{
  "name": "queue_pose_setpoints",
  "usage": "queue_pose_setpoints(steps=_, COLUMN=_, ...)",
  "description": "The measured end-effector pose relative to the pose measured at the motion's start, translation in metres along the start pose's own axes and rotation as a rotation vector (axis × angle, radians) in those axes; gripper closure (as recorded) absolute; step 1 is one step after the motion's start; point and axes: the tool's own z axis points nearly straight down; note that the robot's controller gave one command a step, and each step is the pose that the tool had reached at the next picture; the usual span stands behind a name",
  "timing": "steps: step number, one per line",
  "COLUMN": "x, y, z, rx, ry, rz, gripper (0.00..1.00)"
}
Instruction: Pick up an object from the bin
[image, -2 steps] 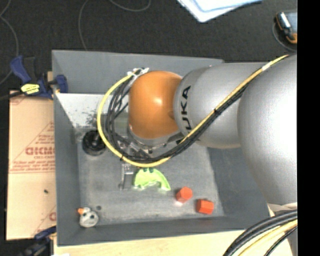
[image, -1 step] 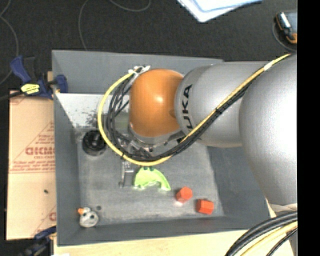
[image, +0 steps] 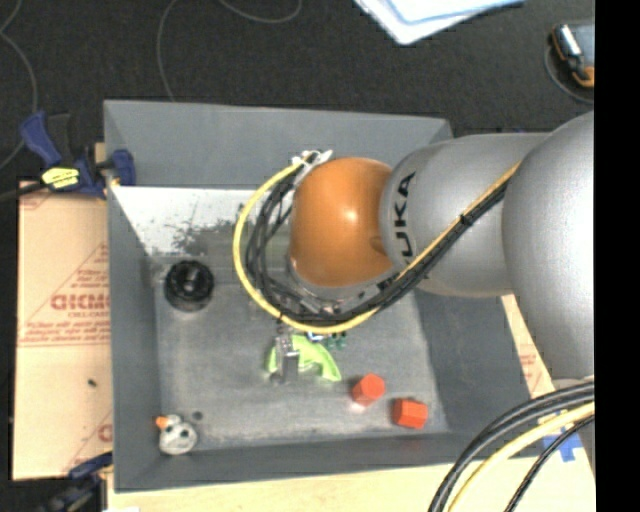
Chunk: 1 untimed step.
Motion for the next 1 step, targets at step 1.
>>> queue_pose_setpoints(steps=1, x=0.0086, y=-0.0561, z=0.0268, rx=0.002, ry=0.005, rz=-0.019, gripper=0.0)
